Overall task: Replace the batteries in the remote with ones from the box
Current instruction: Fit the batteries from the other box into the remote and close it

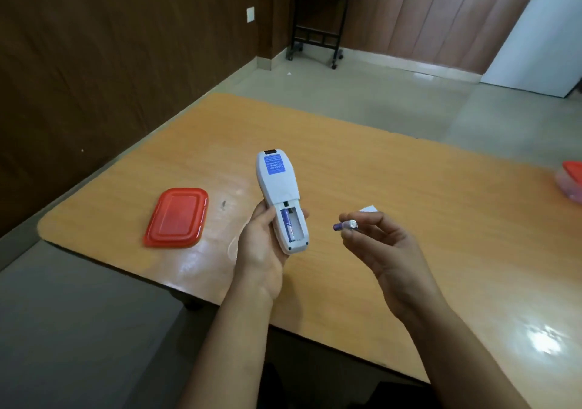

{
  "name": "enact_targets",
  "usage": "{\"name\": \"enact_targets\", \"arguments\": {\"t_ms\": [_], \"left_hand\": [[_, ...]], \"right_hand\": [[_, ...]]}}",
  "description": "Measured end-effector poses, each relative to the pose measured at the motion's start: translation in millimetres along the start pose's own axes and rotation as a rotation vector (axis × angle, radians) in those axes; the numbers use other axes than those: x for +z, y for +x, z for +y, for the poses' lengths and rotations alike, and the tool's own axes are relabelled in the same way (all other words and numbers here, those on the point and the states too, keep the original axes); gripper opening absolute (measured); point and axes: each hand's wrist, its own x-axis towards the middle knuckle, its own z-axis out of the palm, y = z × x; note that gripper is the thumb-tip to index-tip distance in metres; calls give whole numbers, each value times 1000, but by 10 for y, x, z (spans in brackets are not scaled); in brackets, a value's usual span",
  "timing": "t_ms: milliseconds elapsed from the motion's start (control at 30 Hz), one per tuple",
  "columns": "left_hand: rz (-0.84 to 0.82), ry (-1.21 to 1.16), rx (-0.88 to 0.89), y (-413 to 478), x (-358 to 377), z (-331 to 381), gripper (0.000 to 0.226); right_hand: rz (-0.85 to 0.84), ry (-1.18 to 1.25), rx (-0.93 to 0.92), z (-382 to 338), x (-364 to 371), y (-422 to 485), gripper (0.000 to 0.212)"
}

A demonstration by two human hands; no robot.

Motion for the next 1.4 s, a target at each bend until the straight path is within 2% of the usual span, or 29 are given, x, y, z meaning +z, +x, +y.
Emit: {"name": "enact_targets", "arguments": {"t_ms": [200, 267, 367, 433, 533, 633, 800, 900, 1033, 1233, 1400], "left_hand": [[0, 57, 59, 17, 104, -101, 37], [4, 72, 69, 32, 133, -113, 37], [21, 51, 58, 44, 193, -128, 37], [33, 36, 53, 57, 229, -146, 37], [13, 45, 66, 61, 260, -191, 35], [-22, 65, 73, 54, 268, -233, 34], [-52, 83, 75, 55, 281, -260, 37], [-36, 79, 77, 53, 288, -261, 38], [-16, 84, 73, 54, 296, -267, 37], [-17, 74, 79, 71, 297, -299, 35], [16, 77, 140, 71, 338, -357, 35]], "right_hand": [[-2, 42, 62, -14, -76, 77, 17], [16, 172, 175, -32, -93, 101, 14], [70, 500, 408, -42, -93, 113, 12], [103, 696, 507, -37, -81, 110, 18], [132, 840, 533, -22, -81, 112, 26], [129, 852, 523, -27, -91, 110, 25], [56, 640, 419, -20, -139, 98, 7], [5, 420, 245, -11, -152, 90, 17], [42, 76, 6, -8, -125, 70, 23], [19, -178, -105, 36, -101, 62, 30], [116, -504, -272, 146, -76, 94, 20]]}}
